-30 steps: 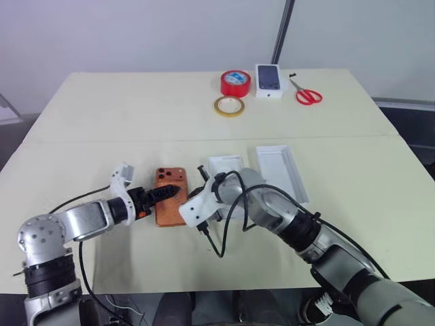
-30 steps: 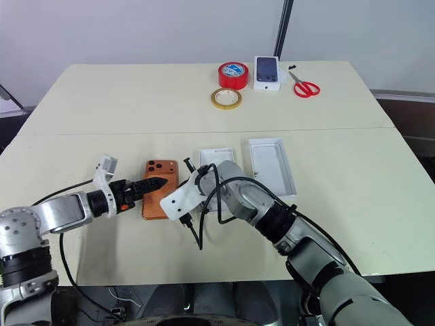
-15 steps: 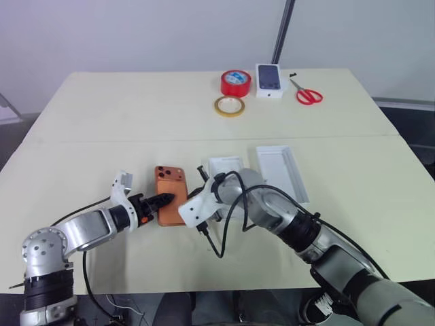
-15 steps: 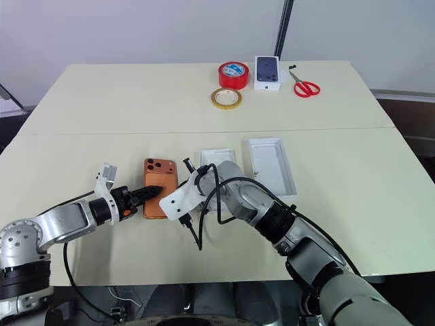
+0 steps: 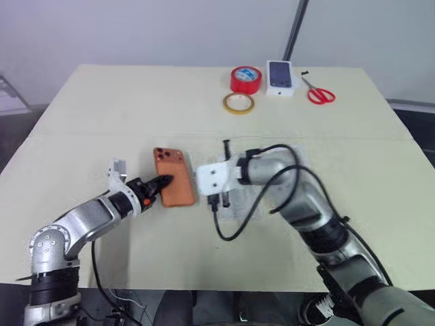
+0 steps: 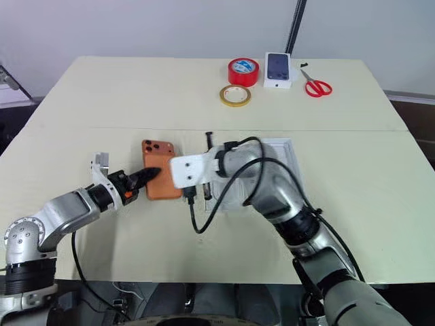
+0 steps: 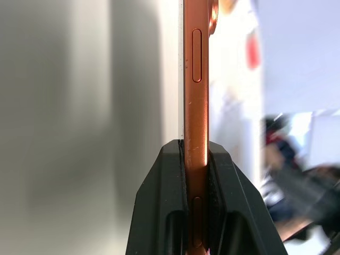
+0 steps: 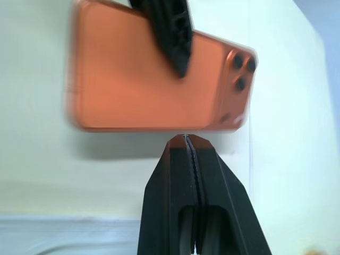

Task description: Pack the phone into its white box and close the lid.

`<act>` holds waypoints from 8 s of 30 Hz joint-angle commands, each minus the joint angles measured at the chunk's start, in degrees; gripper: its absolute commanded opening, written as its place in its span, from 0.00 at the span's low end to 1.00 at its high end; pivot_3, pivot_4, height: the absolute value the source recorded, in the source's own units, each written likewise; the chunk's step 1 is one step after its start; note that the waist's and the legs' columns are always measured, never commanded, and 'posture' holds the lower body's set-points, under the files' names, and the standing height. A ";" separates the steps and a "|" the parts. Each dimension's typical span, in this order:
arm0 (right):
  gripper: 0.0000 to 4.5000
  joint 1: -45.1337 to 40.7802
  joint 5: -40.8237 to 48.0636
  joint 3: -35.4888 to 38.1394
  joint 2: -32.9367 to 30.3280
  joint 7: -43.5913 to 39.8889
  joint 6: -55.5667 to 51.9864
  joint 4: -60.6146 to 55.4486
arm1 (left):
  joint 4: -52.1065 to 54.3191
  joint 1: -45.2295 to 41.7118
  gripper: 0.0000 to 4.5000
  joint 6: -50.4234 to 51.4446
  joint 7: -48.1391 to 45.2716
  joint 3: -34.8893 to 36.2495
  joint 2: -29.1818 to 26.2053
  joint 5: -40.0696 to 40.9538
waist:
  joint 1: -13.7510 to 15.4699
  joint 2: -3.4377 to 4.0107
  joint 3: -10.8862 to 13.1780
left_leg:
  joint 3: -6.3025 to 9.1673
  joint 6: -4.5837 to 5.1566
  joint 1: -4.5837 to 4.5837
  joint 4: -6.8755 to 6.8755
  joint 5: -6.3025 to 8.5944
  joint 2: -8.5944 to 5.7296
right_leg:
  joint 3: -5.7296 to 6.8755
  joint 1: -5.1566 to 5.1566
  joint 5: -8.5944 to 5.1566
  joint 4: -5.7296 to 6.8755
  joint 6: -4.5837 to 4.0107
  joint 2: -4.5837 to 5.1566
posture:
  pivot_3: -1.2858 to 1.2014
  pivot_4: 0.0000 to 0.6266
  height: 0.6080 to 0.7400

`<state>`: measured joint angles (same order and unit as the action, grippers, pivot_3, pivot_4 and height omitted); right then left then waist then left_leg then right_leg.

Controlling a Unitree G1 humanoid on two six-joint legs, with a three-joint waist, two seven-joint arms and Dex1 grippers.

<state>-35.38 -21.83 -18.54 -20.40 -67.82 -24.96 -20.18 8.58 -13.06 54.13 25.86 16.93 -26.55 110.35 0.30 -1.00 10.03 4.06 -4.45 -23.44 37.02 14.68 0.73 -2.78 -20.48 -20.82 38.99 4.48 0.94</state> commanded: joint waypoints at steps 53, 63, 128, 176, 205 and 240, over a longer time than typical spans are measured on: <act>0.00 7.65 3.63 -6.13 -24.00 16.94 -3.95 2.03 | 2.03 -21.38 0.01 6.39 -43.47 -37.86 -6.00 -65.78 | -1.05 -0.01 0.49 | -0.02 0.14 0.02 -0.01 -0.13 0.00 | -0.07 0.00 0.00 0.10 0.01 -0.25 | 0.52 0.24 1.00; 0.00 9.53 2.12 -6.63 -23.78 13.68 -4.28 -1.42 | -0.49 -25.56 0.01 9.20 -52.98 -41.81 2.10 -72.88 | -0.24 0.02 0.51 | 0.03 0.43 0.02 0.09 -0.10 -0.17 | 0.01 0.13 0.02 0.12 0.05 -0.06 | 0.52 0.24 1.00; 0.01 -5.42 40.57 25.38 -18.70 24.15 -65.99 -0.33 | 12.46 5.08 0.00 -33.56 -74.32 -23.51 -8.43 -88.63 | -1.15 0.35 0.70 | -0.05 0.58 -0.02 0.04 -0.03 -0.08 | -0.02 -0.01 0.02 0.23 0.03 -0.06 | 0.52 0.24 1.00; 0.01 1.57 86.84 7.24 -47.05 67.40 -41.21 -12.48 | -3.90 -16.41 0.00 -27.55 -70.10 -31.43 11.84 -94.99 | -1.10 0.37 0.74 | -0.42 0.79 -0.14 0.12 0.05 0.14 | -0.30 -0.28 0.04 0.35 0.03 -0.28 | 0.52 0.24 1.00; 0.01 9.27 50.60 4.06 -39.57 44.76 -39.84 -15.42 | -4.20 -16.75 0.00 -22.60 -73.27 -37.38 12.37 -98.06 | -0.94 0.38 0.74 | -0.42 0.79 -0.11 0.19 0.05 0.06 | -0.26 -0.21 0.05 0.38 0.03 -0.20 | 0.52 0.24 1.00; 0.01 26.26 53.05 20.11 -41.11 27.92 -37.69 -26.27 | -12.15 -24.38 0.00 -21.31 -68.18 -38.72 17.77 -100.85 | -0.41 0.35 0.74 | -0.36 0.80 -0.05 0.33 0.05 -0.05 | -0.17 0.01 0.06 0.33 0.07 -0.24 | 0.52 0.24 1.00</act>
<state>-9.40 31.62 1.68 -61.61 -40.50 -63.27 -44.53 -1.89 -36.48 34.21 -42.53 -19.54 -9.00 11.74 -0.11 -0.65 10.77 3.70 -3.65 -23.47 37.35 14.73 0.68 -2.95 -20.47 -20.76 39.33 4.56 0.70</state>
